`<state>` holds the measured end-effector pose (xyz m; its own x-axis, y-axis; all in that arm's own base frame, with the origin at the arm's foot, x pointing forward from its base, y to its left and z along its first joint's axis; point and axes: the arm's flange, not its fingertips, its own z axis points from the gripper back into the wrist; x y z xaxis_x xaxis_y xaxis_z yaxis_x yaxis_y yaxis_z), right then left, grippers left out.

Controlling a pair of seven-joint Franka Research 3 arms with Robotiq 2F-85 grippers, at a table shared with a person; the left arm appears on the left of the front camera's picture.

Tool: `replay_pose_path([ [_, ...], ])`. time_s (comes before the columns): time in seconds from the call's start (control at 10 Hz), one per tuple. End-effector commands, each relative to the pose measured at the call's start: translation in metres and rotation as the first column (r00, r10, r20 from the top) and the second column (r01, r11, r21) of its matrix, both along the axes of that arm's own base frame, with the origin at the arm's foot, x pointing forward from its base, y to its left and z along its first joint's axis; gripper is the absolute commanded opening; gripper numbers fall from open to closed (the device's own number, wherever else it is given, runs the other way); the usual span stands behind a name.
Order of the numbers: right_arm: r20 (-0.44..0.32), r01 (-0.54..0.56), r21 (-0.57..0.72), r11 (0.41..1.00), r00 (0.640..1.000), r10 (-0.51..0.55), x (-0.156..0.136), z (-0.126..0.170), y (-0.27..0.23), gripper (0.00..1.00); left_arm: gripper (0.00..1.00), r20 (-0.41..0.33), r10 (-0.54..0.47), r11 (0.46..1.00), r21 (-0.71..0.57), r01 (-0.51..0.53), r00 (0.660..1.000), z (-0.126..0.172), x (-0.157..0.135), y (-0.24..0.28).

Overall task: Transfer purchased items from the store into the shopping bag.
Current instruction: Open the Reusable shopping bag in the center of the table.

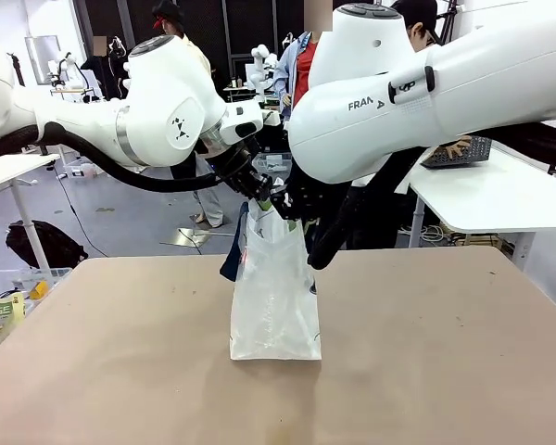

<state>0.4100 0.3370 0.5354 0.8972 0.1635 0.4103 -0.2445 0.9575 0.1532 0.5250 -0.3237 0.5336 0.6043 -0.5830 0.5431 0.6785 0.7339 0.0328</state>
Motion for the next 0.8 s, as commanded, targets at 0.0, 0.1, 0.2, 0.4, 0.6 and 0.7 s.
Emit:
replay_pose_path([
  [0.0, 0.035, 0.049, -0.032, 0.998, 0.998, -0.048, 0.004, -0.002, 0.005, 0.00, 0.00, -0.002, 0.038, 0.999, 0.020, -0.038, 0.999, 0.001, 0.002, 0.003],
  [0.1, 0.053, 0.070, -0.043, 0.997, 0.996, -0.068, 0.006, 0.000, 0.001, 0.00, 0.00, 0.009, 0.056, 0.998, 0.015, -0.057, 0.998, 0.002, 0.005, 0.011],
  [0.2, 0.078, 0.100, -0.064, 0.993, 0.992, -0.095, 0.009, 0.003, -0.008, 0.00, 0.00, 0.043, 0.069, 0.998, -0.002, -0.069, 0.997, 0.004, 0.009, 0.024],
  [0.4, 0.133, 0.180, -0.099, 0.979, 0.977, -0.166, 0.014, 0.009, -0.030, 0.00, 0.00, 0.080, 0.131, 0.991, -0.014, -0.130, 0.988, 0.006, 0.017, 0.057],
  [0.6, 0.189, 0.260, -0.139, 0.955, 0.954, -0.233, 0.019, 0.008, -0.047, 0.00, 0.00, 0.127, 0.171, 0.985, -0.014, -0.170, 0.977, 0.007, 0.022, 0.101],
  [0.7, 0.199, 0.287, -0.166, 0.944, 0.947, -0.253, 0.022, 0.005, -0.055, 0.00, 0.00, 0.135, 0.219, 0.976, -0.026, -0.217, 0.966, 0.006, 0.028, 0.127],
])
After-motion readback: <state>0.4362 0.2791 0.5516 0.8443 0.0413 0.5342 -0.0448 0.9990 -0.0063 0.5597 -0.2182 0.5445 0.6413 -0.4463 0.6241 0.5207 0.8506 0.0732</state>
